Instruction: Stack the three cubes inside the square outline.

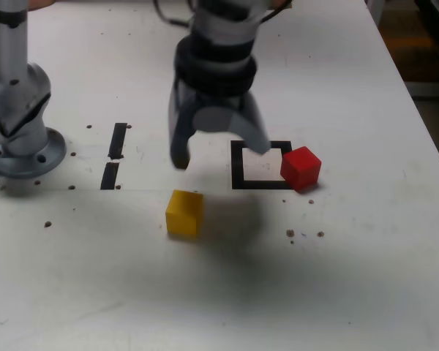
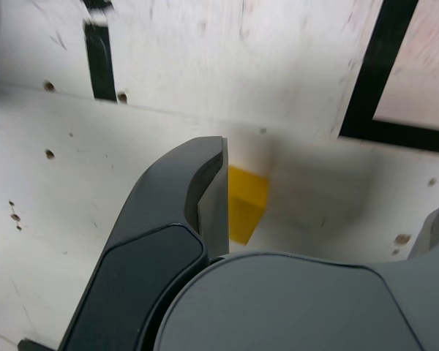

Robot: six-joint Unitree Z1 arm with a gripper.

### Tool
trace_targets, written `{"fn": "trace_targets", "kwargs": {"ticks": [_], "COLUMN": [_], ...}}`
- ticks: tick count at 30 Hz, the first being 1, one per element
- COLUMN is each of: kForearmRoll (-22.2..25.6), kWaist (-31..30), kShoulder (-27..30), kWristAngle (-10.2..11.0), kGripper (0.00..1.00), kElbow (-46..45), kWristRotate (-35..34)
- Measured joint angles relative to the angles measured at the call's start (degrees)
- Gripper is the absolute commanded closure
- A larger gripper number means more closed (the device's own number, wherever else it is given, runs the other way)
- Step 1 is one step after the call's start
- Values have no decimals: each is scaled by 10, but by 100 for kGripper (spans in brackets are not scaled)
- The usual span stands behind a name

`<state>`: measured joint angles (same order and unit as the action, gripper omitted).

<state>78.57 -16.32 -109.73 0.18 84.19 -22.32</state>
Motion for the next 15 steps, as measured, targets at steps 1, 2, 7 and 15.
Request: {"fn": "trace_targets", "kwargs": {"ticks": [1, 2, 7, 15], "kForearmRoll": [17, 31, 49, 47], "kWaist": [5, 11, 48, 85], "kShoulder": [-9, -17, -55, -120], "kWristAngle": [4, 8, 14, 16], "kGripper": [0, 0, 0, 2], "kElbow": [18, 36, 132, 199], "kWristRotate": [0, 0, 0, 1]}}
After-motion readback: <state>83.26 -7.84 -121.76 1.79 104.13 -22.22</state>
